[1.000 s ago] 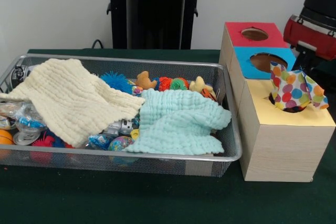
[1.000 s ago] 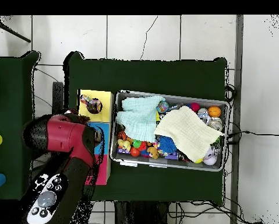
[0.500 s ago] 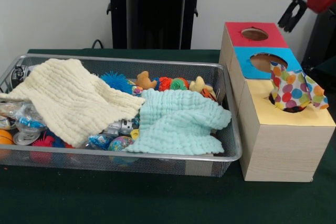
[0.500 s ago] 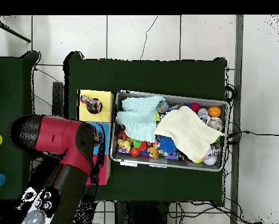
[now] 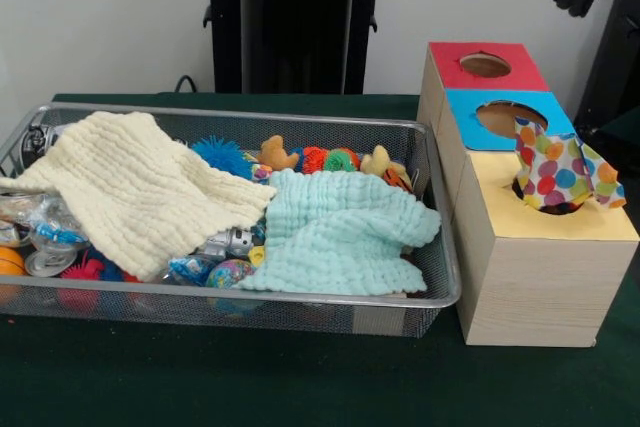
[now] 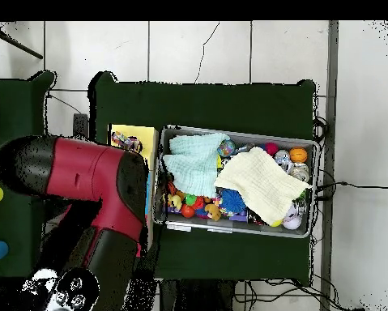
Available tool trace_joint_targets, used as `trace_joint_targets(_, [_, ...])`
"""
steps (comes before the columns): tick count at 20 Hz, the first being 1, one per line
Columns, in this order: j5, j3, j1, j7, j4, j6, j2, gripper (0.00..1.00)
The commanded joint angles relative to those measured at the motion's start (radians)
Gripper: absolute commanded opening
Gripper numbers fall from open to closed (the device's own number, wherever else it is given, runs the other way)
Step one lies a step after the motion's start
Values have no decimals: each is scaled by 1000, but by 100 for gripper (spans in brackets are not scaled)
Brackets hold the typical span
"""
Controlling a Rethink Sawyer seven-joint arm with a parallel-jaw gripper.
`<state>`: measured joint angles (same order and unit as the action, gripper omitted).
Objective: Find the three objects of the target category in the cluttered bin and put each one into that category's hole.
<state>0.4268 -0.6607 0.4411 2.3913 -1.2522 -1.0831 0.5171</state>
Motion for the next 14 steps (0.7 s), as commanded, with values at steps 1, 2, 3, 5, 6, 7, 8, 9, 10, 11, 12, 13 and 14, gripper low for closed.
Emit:
trace_joint_targets(1, [-50, 24, -21, 155, 164, -17, -17, 0])
trace_joint_targets(2, [-47, 22, -20, 165, 175, -17, -21, 0])
trace_joint_targets(3, [-54, 7, -17, 175, 201, -16, -33, 0])
trace_joint_targets(5, [-55, 0, -17, 190, 222, 1, -45, 0])
trace_joint_targets(6, [-59, -2, -18, 187, 223, 5, -46, 0])
trace_joint_targets(7, [-63, -4, -18, 183, 224, 10, -47, 0])
trace_joint_targets(8, [-67, -5, -19, 180, 225, 14, -48, 0])
trace_joint_targets(9, [-74, -11, -17, 178, 227, 18, -50, 0])
trace_joint_targets(10, [-72, -12, -17, 183, 231, 14, -55, 0])
trace_joint_targets(11, [-75, -16, -13, 184, 229, 16, -54, 0])
trace_joint_targets(12, [-76, -18, -10, 186, 226, 16, -52, 0])
trace_joint_targets(13, [-69, -12, -8, 194, 222, 19, -55, 0])
trace_joint_targets(14, [-71, -12, -6, 193, 218, 26, -55, 0])
